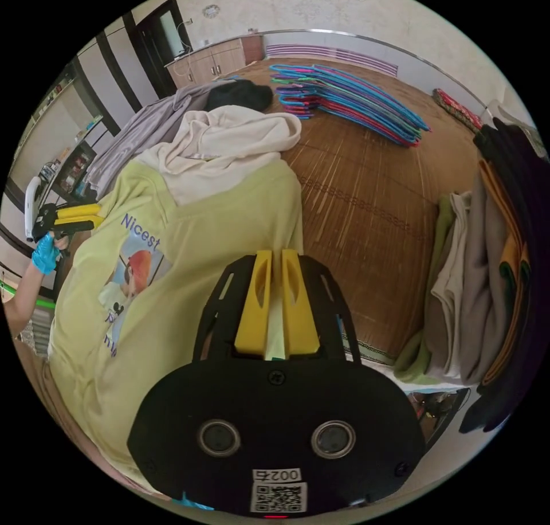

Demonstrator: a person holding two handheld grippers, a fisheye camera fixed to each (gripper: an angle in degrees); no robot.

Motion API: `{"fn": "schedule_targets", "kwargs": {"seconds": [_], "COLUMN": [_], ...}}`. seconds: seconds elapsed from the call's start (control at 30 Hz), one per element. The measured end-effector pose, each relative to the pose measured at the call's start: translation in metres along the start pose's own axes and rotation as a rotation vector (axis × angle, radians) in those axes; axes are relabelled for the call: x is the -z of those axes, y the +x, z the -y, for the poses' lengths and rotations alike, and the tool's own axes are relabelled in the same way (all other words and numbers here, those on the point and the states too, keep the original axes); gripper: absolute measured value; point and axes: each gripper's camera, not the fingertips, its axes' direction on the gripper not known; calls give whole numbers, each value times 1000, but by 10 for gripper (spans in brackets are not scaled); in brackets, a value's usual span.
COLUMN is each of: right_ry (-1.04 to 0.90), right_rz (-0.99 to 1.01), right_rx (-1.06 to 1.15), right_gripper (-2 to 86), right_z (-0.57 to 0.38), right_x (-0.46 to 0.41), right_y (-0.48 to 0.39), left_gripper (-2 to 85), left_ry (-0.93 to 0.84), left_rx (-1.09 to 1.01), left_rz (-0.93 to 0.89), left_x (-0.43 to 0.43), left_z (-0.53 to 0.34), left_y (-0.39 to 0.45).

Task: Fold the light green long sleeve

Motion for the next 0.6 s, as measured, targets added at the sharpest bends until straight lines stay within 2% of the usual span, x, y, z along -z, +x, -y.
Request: {"fn": "schedule_targets", "kwargs": {"seconds": [0.17,0.3,0.43,0.6], "right_ry": [38,20,-48,-69], "right_rz": [-203,-254,-204,-244], "right_rx": [69,74,48,87], "right_gripper": [-6,-5,9,54], "right_z": [6,14,21,24], "right_x": [-5,-13,-34,-37], "right_y": [-32,-46,-53,-71], "left_gripper": [-5,-8,-7,20], "left_ry": [5,26,-7,-52], "left_rx": [9,16,20,65], "left_rz": [138,252,264,166], "left_x": [-2,11,4,-26], "left_z": [-6,-5,-2,-13], "left_y": [1,-14,-35,-54]}}
